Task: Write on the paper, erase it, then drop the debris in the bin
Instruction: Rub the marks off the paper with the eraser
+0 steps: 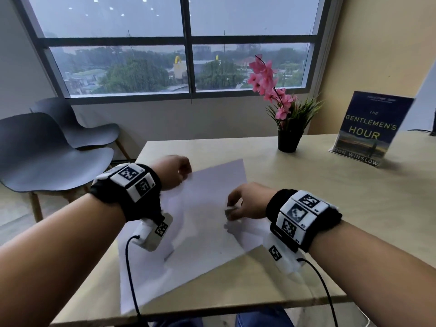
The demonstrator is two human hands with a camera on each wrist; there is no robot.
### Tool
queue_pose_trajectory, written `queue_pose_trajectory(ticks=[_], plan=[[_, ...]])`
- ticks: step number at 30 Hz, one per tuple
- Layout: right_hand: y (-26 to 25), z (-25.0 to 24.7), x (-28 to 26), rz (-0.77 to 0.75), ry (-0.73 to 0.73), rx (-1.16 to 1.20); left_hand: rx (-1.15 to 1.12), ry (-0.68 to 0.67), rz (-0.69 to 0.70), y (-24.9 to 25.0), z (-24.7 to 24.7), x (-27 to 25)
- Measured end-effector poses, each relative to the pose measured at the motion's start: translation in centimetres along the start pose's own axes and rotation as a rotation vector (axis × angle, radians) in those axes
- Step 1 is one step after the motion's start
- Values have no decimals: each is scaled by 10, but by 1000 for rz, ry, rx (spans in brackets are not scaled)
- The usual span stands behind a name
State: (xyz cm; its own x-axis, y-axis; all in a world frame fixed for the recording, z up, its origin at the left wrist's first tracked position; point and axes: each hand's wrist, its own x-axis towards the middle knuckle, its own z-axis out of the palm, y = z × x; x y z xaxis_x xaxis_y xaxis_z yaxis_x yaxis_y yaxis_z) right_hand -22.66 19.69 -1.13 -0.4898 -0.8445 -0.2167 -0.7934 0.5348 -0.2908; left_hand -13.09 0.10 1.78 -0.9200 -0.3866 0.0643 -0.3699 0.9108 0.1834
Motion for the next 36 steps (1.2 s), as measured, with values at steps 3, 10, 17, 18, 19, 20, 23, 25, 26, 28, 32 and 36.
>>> queue_pose_trajectory(ticks=[3,10,17,18,19,20,23,25,26,28,32,36], plan=[[6,-14,-4,16,163,190,-213,208,-113,-24,-11,-13],[16,-19,1,108,518,666,-808,505,-167,-56,-12,-36],[-13,-38,-2,-139,733,1024,-1169,664,-124,-53,-8,-56],[-16,-42,-3,-166,748,1032,-1194,672,-112,-52,-9,-59],[-18,-46,-4,-188,760,1012,-1190,671,-112,-51,-11,-63],[-18,-51,-5,-204,774,978,-1159,669,-112,-53,-13,-65],[-13,-67,-4,-174,791,843,-893,634,-96,-51,-21,-71],[-4,-76,1,-118,733,742,-713,541,-55,-49,-24,-71],[0,-80,3,-87,681,691,-623,467,-38,-48,-23,-70],[7,-84,10,-14,565,552,-488,287,-41,-42,-19,-69],[7,-82,13,98,477,257,-288,-45,-80,-32,0,-61],[-13,-66,9,22,267,142,-146,-222,-101,-28,19,-54]])
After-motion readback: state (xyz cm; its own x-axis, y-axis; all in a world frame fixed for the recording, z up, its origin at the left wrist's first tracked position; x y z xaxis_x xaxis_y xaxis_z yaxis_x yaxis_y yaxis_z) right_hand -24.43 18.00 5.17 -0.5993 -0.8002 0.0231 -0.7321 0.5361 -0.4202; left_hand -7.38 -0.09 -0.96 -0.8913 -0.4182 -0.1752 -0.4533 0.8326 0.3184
